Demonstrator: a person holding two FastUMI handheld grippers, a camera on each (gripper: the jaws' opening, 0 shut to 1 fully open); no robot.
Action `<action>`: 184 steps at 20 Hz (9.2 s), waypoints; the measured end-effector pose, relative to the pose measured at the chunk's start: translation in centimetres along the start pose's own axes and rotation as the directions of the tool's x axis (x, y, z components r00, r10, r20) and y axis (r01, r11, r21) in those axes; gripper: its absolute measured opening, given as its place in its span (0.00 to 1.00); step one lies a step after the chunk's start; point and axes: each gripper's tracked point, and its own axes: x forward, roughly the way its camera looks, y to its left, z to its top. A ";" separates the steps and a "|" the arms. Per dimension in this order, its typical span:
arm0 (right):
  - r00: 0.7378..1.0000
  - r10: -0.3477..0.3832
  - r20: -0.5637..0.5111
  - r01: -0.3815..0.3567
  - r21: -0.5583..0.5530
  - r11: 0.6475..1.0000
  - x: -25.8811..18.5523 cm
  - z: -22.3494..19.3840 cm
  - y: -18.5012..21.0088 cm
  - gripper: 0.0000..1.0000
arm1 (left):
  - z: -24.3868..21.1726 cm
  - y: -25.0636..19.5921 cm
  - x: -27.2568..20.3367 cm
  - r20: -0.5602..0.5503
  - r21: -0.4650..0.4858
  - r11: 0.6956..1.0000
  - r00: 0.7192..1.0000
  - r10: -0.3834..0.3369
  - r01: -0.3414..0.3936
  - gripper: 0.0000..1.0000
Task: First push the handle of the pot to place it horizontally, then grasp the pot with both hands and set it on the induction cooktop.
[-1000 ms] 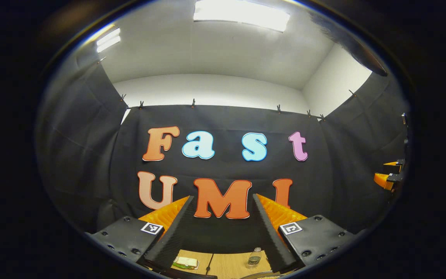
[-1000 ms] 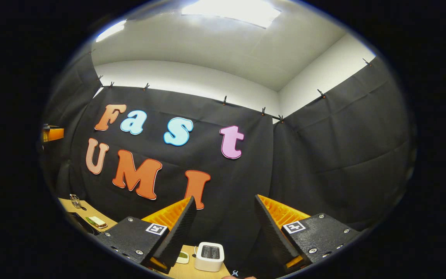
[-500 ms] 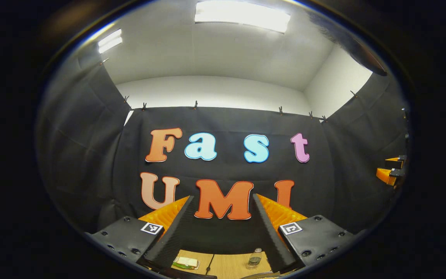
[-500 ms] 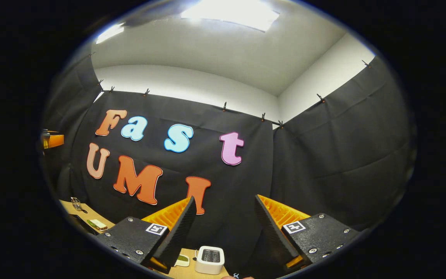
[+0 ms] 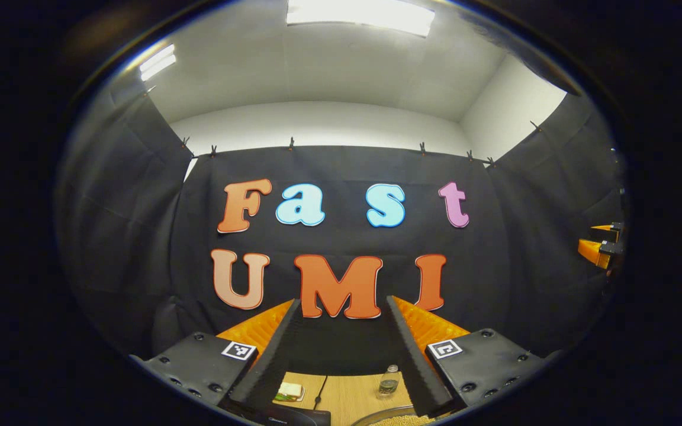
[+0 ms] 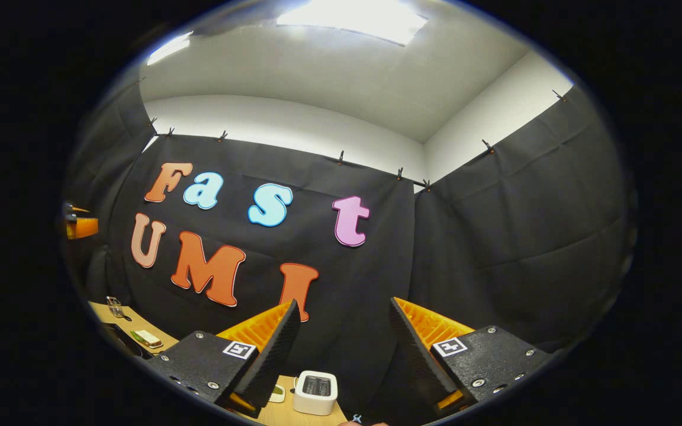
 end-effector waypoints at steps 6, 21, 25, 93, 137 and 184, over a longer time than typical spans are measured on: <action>1.000 -0.011 -0.018 0.011 -0.001 1.000 0.2 -1.6 -1.0 0.93 | -6.2 -1.6 -0.2 -0.171 0.001 1.000 0.985 0.003 -0.003 0.26; 0.996 0.032 -0.083 -0.032 0.007 0.999 -1.7 -6.2 -5.7 0.93 | -29.3 -4.8 -11.3 -0.846 -0.061 0.983 0.532 0.040 -0.171 0.07; 0.994 0.035 -0.108 -0.035 0.006 0.999 -1.7 -7.6 -6.5 0.93 | -33.5 -6.2 -15.5 -0.930 -0.078 0.968 0.367 0.016 -0.240 0.08; 0.820 0.084 -0.567 -0.123 -0.031 0.992 -3.1 -22.3 10.7 0.93 | -50.2 -1.2 -10.3 -0.985 0.052 0.985 0.173 0.023 0.165 0.07; 0.237 0.167 -0.957 -0.266 0.102 0.959 -8.1 -47.6 25.2 0.94 | -51.1 -5.3 -3.6 -0.923 -0.214 0.972 0.306 -0.232 0.092 0.98; 0.337 0.386 -0.858 -0.308 0.287 0.907 -6.1 -50.9 26.5 0.58 | -36.7 12.6 -1.4 -0.820 0.077 0.985 0.552 0.150 -0.152 0.65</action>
